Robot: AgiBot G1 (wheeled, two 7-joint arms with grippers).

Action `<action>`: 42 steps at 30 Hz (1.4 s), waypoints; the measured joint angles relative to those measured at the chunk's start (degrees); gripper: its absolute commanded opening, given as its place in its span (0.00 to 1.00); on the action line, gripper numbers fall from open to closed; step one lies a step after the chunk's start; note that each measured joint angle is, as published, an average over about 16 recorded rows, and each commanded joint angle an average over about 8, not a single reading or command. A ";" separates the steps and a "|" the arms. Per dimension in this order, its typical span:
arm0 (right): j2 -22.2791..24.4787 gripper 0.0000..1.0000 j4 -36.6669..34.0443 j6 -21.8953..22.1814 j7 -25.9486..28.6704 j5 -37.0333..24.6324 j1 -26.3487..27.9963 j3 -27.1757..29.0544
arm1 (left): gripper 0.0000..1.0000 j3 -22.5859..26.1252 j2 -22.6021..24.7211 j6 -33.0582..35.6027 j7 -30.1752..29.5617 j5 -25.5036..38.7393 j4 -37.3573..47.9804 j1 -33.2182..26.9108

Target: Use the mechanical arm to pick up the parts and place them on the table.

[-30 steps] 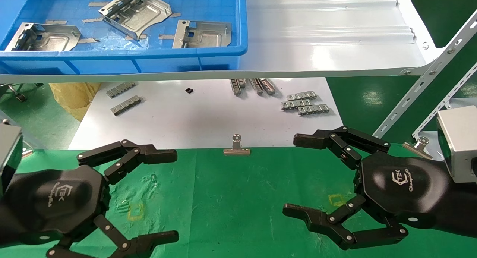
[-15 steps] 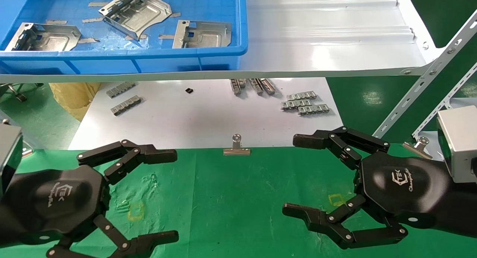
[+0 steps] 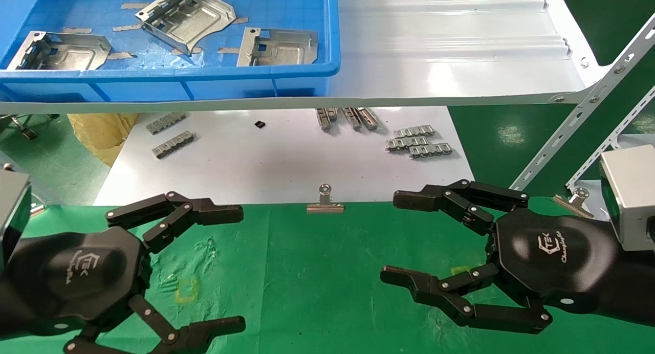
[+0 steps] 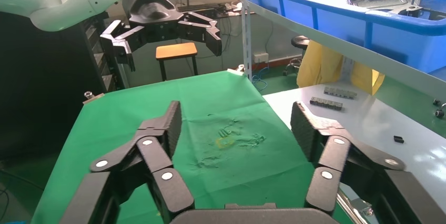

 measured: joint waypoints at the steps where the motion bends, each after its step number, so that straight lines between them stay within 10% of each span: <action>1: 0.00 0.00 0.00 0.00 0.00 0.00 0.00 0.00 | 1.00 0.00 0.00 0.00 0.00 0.00 0.00 0.00; 29: 0.00 0.00 0.00 0.00 0.00 0.00 0.00 0.00 | 1.00 -0.11 0.42 -1.02 0.09 0.59 0.52 -1.17; 42: 0.00 0.00 0.00 0.00 0.00 0.00 0.00 0.00 | 1.00 3.96 8.44 -6.73 -1.08 11.99 14.43 -21.22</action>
